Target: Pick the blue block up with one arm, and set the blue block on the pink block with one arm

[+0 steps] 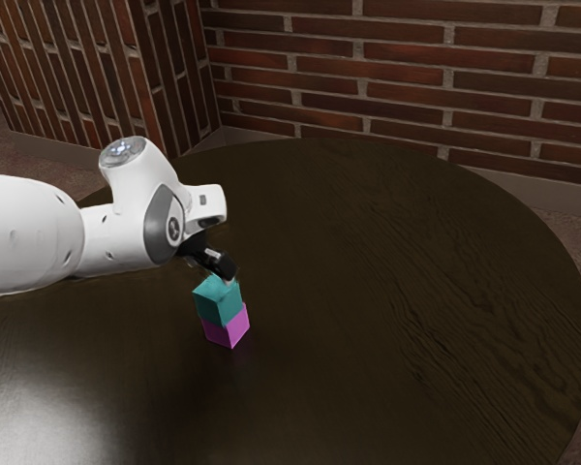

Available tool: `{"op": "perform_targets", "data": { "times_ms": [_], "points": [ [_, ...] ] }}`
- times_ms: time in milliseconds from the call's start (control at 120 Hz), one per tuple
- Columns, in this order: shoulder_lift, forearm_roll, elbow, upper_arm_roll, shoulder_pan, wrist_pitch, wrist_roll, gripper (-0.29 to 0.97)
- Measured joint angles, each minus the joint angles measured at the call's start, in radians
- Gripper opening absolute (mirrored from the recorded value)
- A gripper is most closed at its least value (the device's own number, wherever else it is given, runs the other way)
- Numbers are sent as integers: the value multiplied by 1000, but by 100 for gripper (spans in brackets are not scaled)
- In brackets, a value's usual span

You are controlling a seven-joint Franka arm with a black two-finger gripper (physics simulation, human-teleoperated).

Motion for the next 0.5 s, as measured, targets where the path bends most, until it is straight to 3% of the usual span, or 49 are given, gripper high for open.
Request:
{"op": "perform_targets", "data": {
  "times_ms": [67,133,200,308,400,500],
  "points": [
    [-1,6,57,104,-45,-24,4,65],
    [-2,64,189,402,-227,-129,4,65],
    [-13,198,355,621,-395,-293,-13,66],
    [-179,422,523,965,-817,-549,-53,67],
    [-343,598,666,1141,-1104,-711,-37,67],
    [-358,722,716,1179,-1199,-847,-5,68]
  ]
}}
